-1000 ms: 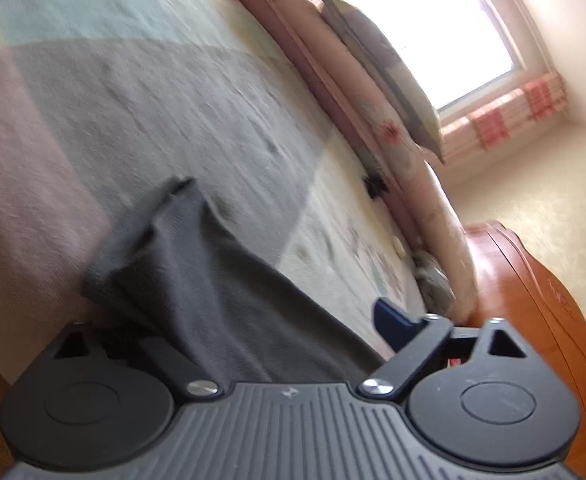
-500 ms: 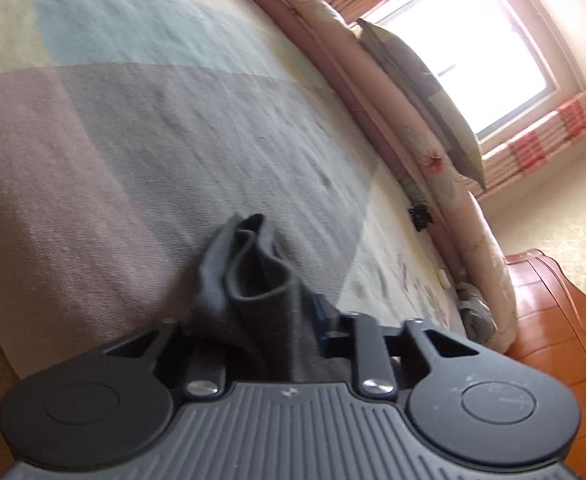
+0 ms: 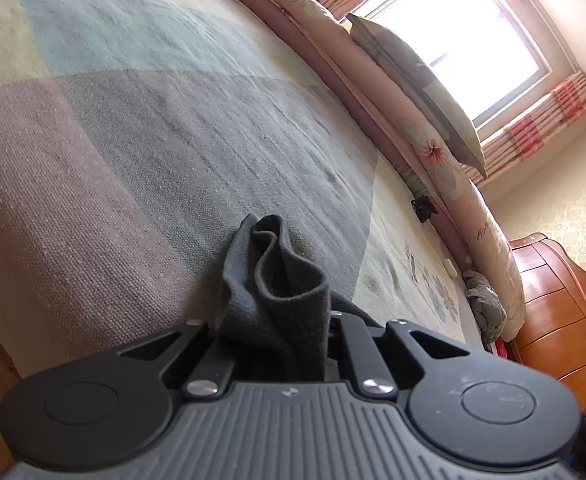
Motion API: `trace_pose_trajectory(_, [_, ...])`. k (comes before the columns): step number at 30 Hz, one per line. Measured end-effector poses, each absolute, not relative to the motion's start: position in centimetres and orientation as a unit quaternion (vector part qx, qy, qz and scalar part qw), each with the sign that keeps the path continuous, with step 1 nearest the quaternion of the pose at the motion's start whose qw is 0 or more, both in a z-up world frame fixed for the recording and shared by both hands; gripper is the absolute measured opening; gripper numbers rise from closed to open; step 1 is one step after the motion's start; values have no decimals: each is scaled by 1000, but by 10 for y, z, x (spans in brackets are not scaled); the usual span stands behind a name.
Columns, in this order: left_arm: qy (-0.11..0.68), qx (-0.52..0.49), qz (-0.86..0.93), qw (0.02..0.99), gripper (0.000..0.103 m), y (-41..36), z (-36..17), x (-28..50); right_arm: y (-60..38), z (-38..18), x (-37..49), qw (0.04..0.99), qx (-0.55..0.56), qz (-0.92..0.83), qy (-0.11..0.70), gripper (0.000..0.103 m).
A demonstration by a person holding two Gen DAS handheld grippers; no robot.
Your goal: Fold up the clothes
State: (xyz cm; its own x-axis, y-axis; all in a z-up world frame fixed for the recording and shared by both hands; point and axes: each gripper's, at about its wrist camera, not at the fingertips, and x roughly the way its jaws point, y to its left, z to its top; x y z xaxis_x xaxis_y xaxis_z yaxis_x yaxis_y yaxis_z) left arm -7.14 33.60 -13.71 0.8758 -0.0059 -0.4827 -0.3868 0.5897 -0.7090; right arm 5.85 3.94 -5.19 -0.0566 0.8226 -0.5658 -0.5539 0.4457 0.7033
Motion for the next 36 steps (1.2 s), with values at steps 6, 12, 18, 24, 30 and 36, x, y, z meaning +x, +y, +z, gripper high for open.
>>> trace_pose_trajectory(6, [221, -443, 106, 863, 9, 337, -138, -72, 81, -75, 79, 654, 174, 478, 560, 103])
trace_pose_trajectory(12, [221, -447, 102, 861, 9, 338, -139, -72, 94, -86, 101, 654, 218, 456, 562, 103])
trace_pose_trajectory(18, [223, -450, 99, 859, 9, 342, -141, -72, 105, -89, 113, 660, 233, 446, 558, 103])
trace_pose_trajectory(24, [223, -449, 99, 860, 9, 342, -141, -74, 102, -85, 103, 673, 231, 431, 554, 103])
trace_pose_trajectory(30, [223, -445, 99, 861, 9, 341, -140, -74, 90, -82, 74, 669, 227, 426, 566, 103])
trace_pose_trajectory(36, [224, -443, 99, 863, 9, 340, -139, -75, 81, -80, 46, 653, 219, 422, 590, 103])
